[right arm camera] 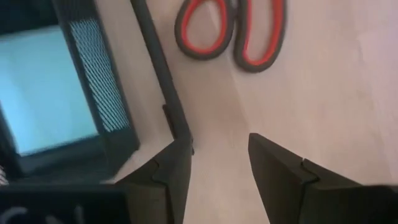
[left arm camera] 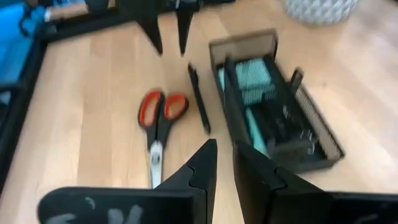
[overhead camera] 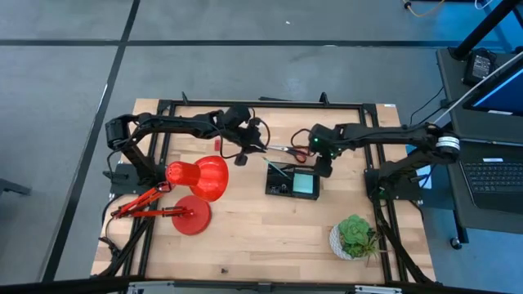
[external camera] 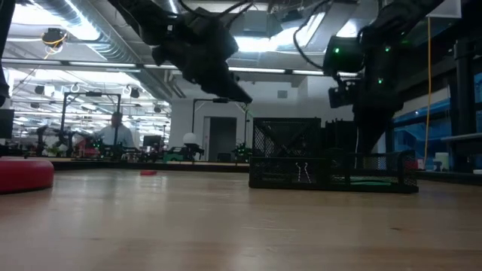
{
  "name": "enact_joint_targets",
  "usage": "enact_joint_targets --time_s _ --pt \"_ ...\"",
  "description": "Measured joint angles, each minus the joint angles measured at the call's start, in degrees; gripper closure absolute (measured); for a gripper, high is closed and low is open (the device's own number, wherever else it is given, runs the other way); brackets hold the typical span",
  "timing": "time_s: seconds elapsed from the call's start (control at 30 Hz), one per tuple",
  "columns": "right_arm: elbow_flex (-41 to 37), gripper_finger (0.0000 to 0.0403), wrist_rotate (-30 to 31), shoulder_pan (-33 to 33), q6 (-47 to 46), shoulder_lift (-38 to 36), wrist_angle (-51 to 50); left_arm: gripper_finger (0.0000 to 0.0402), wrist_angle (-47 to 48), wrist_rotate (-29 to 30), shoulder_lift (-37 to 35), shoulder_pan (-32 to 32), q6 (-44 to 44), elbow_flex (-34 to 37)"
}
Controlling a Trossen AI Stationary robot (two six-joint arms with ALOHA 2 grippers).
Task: Pick and place office supplies into organizer
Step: Put the black pen into the black desk organizer
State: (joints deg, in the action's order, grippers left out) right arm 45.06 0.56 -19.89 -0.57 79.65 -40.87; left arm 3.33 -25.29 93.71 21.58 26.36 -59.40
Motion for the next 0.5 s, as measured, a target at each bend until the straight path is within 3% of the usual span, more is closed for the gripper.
enact_joint_targets --time_s 0.5 --pt "0.00 0.0241 0.33 1.05 11.82 5.65 0.67 0.0352 7.84 1.85 0.00 0.00 2.50 0.00"
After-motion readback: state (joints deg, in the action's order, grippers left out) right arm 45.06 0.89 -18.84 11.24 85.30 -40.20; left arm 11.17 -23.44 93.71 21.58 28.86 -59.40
